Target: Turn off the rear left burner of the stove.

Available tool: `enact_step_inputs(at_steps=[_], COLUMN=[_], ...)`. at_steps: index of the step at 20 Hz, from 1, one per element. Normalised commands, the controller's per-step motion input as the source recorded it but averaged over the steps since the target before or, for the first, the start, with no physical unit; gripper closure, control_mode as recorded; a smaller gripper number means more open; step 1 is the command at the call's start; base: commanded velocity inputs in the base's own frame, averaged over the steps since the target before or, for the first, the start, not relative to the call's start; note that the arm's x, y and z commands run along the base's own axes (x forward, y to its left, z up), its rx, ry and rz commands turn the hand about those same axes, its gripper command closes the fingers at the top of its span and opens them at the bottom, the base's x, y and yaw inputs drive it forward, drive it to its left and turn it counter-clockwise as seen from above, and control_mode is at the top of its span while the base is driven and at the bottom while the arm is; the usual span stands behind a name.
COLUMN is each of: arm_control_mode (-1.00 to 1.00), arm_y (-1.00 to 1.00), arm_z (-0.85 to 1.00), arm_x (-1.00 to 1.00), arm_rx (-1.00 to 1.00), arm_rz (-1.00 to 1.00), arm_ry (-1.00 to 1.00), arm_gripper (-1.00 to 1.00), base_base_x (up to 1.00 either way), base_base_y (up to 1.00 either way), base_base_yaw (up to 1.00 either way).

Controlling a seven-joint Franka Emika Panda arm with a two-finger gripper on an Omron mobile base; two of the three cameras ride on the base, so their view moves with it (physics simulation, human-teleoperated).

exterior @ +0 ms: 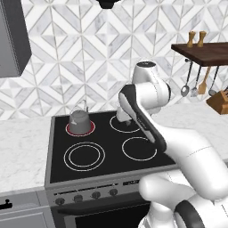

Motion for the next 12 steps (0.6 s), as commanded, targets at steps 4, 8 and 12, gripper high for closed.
enact_step_inputs(at_steps=[4, 8, 12], arm_control_mode=[-1.0, -1.0, -1.0], arm_y=[1.0, 0.9, 0.63], arm_z=[-0.54, -0.68, -0.56], arm_x=[-0.47, -0.34, -0.54], arm_rx=[-0.2, -0.16, -0.21], arm_rz=[0.16, 0.13, 0.11], arm_ry=[0.01, 0.08, 0.03], arm_gripper=[-1.0, -1.0, -1.0], base_base_x=[0.0, 0.0, 0.0], base_base_y=[0.0, 0.0, 0.0], base_base_yaw=[0.0, 0.0, 0.0])
